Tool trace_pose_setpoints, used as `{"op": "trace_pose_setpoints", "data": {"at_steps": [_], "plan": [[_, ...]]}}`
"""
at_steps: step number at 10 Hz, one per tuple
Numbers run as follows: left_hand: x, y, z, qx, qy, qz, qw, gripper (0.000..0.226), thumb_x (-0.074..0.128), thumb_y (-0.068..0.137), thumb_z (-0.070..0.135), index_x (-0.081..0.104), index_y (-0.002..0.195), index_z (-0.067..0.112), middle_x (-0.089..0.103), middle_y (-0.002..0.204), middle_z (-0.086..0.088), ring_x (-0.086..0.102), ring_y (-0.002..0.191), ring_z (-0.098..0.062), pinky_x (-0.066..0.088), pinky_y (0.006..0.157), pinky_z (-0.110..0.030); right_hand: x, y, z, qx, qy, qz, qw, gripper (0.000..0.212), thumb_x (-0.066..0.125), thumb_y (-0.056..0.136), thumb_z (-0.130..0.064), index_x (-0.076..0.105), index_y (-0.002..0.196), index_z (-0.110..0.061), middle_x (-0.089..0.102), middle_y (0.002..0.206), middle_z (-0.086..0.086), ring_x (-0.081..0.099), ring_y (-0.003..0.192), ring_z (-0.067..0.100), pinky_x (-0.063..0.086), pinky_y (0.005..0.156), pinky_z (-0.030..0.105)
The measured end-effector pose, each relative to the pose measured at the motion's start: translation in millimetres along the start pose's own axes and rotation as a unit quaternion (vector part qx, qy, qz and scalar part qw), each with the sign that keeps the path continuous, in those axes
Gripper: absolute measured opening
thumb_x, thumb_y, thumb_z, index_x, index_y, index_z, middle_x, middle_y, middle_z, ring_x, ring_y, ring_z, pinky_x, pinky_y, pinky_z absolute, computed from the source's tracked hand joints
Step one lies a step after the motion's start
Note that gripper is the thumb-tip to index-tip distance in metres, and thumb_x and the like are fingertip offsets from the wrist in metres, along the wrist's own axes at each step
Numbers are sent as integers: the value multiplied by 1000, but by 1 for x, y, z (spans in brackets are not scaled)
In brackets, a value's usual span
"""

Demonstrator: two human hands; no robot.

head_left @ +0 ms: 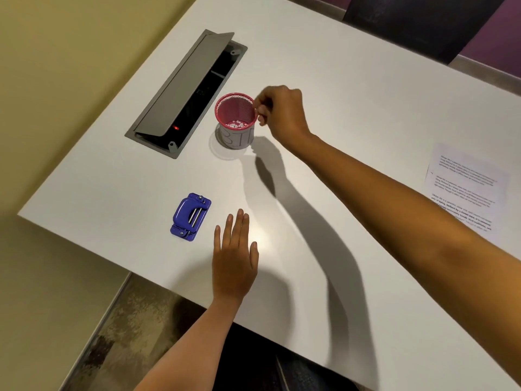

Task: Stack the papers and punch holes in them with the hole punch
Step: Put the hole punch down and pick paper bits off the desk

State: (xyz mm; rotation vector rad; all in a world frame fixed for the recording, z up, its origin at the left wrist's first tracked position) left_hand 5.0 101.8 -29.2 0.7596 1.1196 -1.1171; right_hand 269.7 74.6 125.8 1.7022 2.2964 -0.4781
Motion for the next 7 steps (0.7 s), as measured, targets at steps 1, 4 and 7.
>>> {"op": "trace_pose_setpoints", "data": {"at_steps": [1, 4, 7], "plan": [[0, -1, 0, 4, 2, 4, 1000, 61, 36, 95, 30, 26, 152, 12, 25, 161, -3, 24, 149, -22, 19, 122, -45, 18, 8, -16, -118, -175, -14, 977, 25, 42, 76, 11, 66, 83, 12, 61, 70, 19, 55, 64, 26, 48, 63, 31], [2, -2, 0, 17, 14, 29, 999, 60, 37, 96, 28, 26, 153, 11, 25, 161, -4, 23, 150, -22, 20, 121, -46, 46, 15, -26, -237, -391, -62, 887, 24, 55, 87, -7, 66, 108, -3, 68, 110, 17, 62, 101, 31, 41, 73, 24], [0, -1, 2, 28, 21, 45, 998, 60, 36, 96, 27, 27, 152, 11, 25, 161, -4, 23, 149, -23, 21, 121, -46, 32, -2, -34, -281, -353, -30, 892, 24, 48, 82, -2, 66, 99, 0, 66, 98, 17, 60, 90, 30, 48, 75, 34]]}}
Point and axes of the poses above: each hand's wrist, its own y-axis towards the middle knuckle, its own x-axis out of the palm, z = x × y, the point moved 5 cm from there along y, towards the middle knuckle
